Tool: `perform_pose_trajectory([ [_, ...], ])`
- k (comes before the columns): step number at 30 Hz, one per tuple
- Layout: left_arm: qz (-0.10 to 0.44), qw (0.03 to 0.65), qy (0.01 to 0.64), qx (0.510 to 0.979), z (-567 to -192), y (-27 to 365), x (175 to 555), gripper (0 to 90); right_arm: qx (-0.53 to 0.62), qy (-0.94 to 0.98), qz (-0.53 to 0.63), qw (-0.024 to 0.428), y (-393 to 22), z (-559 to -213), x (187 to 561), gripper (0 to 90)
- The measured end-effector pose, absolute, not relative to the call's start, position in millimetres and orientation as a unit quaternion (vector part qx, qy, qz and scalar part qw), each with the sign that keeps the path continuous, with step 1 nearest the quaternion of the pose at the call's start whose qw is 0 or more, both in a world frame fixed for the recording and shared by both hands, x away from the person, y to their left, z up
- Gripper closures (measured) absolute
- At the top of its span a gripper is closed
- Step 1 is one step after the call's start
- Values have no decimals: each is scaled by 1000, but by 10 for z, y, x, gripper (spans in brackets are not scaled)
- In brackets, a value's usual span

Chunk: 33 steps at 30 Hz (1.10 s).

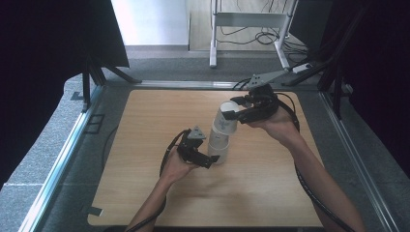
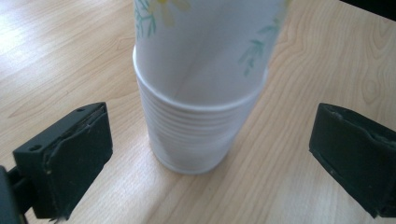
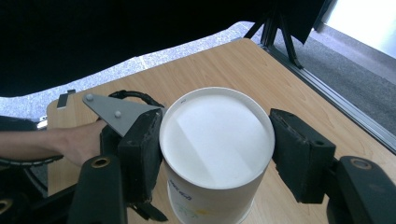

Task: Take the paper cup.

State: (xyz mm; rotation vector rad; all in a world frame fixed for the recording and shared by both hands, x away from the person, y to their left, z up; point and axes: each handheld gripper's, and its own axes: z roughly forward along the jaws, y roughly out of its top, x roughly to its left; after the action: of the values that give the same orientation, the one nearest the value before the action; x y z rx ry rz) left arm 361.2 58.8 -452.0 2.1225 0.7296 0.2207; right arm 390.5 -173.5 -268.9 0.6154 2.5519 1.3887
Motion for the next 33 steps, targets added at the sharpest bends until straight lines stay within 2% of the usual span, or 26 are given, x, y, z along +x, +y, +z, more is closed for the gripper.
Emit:
perform_pose_trajectory([
  [15, 78, 448, 276, 847, -4483, 716, 3396, 0, 197, 858, 467, 84, -1963, -2715, 3677, 376],
  [33, 66, 471, 240, 847, -4487, 678, 3146, 0, 180, 854, 481, 80, -2094, -2958, 3433, 376],
])
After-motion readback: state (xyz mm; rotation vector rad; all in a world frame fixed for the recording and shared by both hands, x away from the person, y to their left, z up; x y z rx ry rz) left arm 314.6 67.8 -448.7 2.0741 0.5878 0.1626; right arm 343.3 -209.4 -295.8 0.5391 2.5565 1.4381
